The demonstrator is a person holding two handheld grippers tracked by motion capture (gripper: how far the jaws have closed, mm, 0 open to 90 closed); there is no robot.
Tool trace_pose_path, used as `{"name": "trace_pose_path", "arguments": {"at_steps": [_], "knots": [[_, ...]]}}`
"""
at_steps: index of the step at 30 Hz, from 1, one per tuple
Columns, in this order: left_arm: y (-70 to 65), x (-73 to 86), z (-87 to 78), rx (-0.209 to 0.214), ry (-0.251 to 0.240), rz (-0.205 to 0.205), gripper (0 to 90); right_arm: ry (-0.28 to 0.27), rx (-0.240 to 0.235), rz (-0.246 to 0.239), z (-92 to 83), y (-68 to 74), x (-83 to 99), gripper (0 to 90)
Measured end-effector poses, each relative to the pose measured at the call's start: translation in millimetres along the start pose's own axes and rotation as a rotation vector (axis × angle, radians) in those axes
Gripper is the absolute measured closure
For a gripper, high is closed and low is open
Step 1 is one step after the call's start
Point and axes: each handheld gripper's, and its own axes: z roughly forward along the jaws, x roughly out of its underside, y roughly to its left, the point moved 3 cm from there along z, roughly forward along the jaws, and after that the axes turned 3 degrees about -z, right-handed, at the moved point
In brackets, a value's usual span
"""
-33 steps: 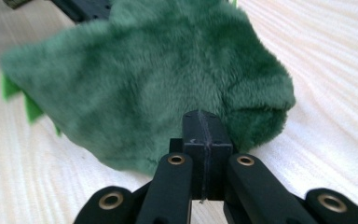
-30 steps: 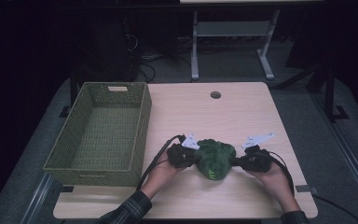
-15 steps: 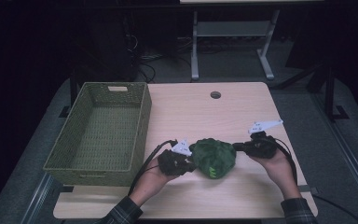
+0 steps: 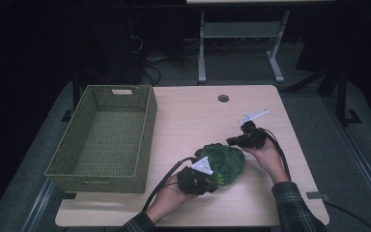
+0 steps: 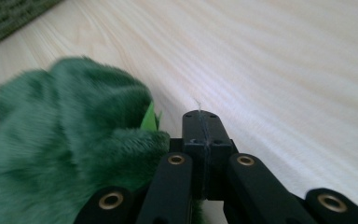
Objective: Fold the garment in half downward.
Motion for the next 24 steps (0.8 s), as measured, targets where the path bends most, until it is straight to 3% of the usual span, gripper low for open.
{"name": "trace_pose_path", "arguments": {"at_steps": [5,12,14,24], "knots": [[11.0,0.3,6.4,-0.041,0.011,-0.011,89.7,0.035,-0.03,0.001,6.9,4.1,9.5,90.0],[25.7,4.2,0.5,-0.087,0.018,-0.033,89.7,0.031,-0.029,-0.026,-3.9,13.7,23.9,90.0],[28.9,5.5,-2.6,-0.103,0.029,-0.016,89.7,0.029,-0.034,-0.021,-7.6,16.9,28.7,90.0],[46.6,11.6,-16.3,-0.158,0.011,-0.048,89.7,0.01,-0.024,-0.044,-22.9,35.0,58.8,90.0]]}}
